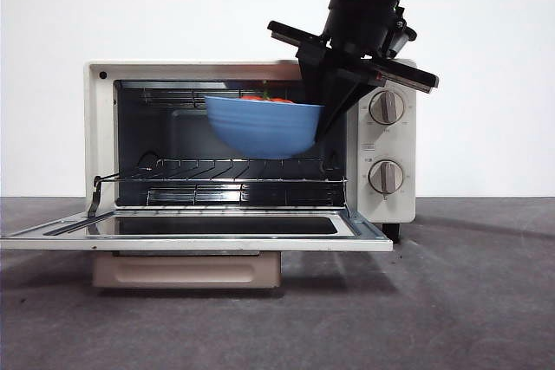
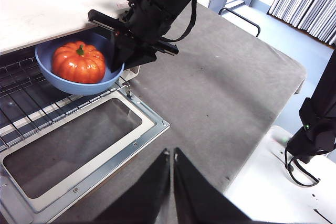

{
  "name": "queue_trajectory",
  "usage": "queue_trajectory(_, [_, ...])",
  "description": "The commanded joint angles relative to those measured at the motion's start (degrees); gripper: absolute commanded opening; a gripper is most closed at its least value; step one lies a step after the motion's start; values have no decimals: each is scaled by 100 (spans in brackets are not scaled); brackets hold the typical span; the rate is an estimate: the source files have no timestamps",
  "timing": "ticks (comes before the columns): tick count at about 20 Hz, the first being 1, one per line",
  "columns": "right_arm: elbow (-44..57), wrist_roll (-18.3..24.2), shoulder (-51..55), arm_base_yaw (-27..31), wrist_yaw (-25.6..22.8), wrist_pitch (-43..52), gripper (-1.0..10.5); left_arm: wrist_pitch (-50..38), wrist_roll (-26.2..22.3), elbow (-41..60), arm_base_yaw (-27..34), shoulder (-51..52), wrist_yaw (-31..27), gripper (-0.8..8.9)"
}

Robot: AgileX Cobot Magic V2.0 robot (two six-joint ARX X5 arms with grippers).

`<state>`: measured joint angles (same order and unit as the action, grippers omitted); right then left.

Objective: Place pumpkin in the steamer

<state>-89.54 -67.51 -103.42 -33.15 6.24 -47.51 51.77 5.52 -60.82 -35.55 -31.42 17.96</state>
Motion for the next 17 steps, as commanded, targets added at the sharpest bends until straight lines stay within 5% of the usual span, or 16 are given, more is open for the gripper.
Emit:
queue_trajectory(1, [-125, -479, -225, -142, -50, 127, 6, -35, 15, -140, -48, -22, 11, 17])
queue_trajectory(12, [-125, -673, -332, -356, -479, 181, 17, -7, 15, -140, -48, 13, 11, 17])
queue_trajectory(17, [-125, -688, -330, -358, -481, 188, 204, 46, 15, -140, -48, 13, 11, 17])
